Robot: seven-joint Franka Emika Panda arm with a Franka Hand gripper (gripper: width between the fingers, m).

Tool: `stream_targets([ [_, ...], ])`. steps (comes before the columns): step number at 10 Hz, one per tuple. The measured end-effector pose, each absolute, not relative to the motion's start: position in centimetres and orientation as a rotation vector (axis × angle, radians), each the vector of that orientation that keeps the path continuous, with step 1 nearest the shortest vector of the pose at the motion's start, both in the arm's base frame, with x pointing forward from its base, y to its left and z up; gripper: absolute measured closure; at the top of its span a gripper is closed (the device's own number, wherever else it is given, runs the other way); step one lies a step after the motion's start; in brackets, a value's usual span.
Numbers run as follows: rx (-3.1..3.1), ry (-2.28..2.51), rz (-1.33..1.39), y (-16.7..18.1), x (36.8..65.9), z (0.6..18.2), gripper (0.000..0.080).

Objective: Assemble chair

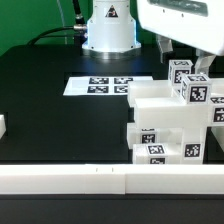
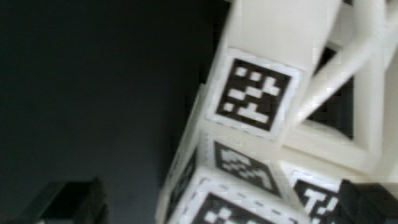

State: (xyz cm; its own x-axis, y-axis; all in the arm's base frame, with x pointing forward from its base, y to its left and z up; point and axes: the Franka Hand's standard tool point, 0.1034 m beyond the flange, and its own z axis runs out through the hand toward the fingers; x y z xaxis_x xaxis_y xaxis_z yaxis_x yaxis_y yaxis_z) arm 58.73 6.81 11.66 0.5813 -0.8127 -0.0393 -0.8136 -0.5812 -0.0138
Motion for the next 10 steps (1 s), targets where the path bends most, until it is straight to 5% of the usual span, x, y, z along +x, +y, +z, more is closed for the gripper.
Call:
stream_targets([
  [10,-3.101,0.368,0.025,6.61,58.65,11.49,0.0151],
])
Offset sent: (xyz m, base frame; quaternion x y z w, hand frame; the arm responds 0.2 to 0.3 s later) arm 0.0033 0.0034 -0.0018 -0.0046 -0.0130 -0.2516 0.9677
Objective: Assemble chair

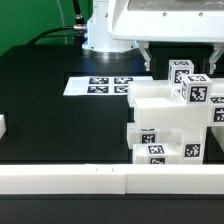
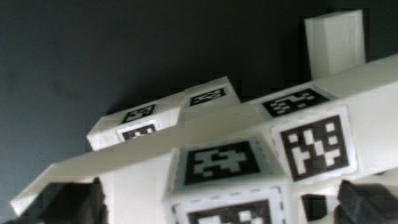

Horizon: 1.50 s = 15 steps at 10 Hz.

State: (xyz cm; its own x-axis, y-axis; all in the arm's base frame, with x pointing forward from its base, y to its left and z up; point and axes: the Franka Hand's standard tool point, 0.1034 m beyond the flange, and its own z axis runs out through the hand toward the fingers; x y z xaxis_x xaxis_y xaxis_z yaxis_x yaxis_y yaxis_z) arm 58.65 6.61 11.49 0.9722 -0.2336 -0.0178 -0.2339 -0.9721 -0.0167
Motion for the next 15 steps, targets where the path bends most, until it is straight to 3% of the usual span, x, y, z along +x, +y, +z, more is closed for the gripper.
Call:
stream_targets([
  [3,-3.134,0.183,0.023,6.59,58.63,11.46,0.0151],
  [5,-3.134,0.188,0.023,6.54,58.64,11.46,0.0414],
  [6,-3.134,0.188,0.023,6.53,58.64,11.46,0.0414],
  [7,-3.134,0.199,0.023,6.52,58.64,11.47,0.0514],
  [10,-3.126,0.303,0.023,6.52,58.64,11.46,0.0514],
  [15,-3.011,0.899,0.023,6.59,58.63,11.46,0.0512],
])
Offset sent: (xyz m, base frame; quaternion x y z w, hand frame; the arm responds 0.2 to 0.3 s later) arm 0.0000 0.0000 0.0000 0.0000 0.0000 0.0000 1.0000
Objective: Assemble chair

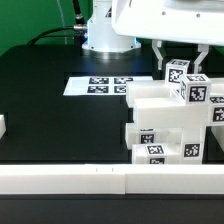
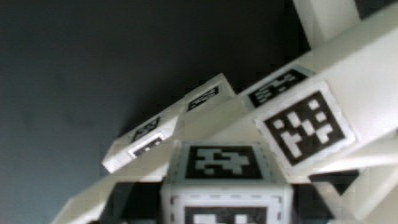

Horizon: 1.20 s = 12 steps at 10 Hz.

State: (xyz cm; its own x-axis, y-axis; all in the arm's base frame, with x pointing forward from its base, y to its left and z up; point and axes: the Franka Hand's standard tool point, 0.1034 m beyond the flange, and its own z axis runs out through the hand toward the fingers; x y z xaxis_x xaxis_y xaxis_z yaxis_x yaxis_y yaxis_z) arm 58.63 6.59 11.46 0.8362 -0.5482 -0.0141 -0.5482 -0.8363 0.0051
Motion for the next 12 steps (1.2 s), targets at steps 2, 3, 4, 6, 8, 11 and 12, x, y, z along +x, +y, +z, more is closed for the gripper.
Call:
stream_targets([
  [2,2.951,-1.075,-0.024,6.63,58.63,11.46,0.0512],
  [3,2.903,-1.198,-0.023,6.64,58.63,11.47,0.0512],
  [4,2.884,-1.241,-0.023,6.64,58.64,11.47,0.0512],
  [6,2.779,-1.474,-0.028,6.80,58.63,11.47,0.0512],
  [8,2.672,-1.660,-0.029,6.87,58.64,11.48,0.0512],
  [11,2.522,-1.883,-0.032,7.02,58.63,11.48,0.0512],
  [12,2.473,-1.950,-0.035,7.15,58.63,11.49,0.0512],
])
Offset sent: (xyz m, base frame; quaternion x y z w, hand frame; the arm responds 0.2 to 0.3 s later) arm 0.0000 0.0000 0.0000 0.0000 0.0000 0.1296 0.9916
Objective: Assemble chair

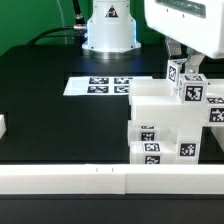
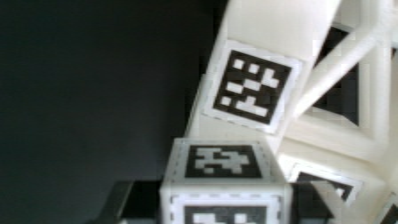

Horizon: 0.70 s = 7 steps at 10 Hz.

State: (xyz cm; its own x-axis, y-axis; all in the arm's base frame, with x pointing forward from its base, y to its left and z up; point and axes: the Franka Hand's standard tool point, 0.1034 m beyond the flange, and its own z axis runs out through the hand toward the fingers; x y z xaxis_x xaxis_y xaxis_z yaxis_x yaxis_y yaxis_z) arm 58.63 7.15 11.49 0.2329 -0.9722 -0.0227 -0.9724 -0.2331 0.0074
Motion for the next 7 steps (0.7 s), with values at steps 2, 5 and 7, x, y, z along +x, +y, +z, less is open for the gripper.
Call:
stream_targets([
  [2,-2.335,2.076,0.046,7.50,58.63,11.50,0.0512],
  [5,-2.084,2.310,0.065,8.07,58.68,11.55,0.0512],
  [7,-1.973,2.398,0.068,8.28,58.76,11.59,0.0512],
])
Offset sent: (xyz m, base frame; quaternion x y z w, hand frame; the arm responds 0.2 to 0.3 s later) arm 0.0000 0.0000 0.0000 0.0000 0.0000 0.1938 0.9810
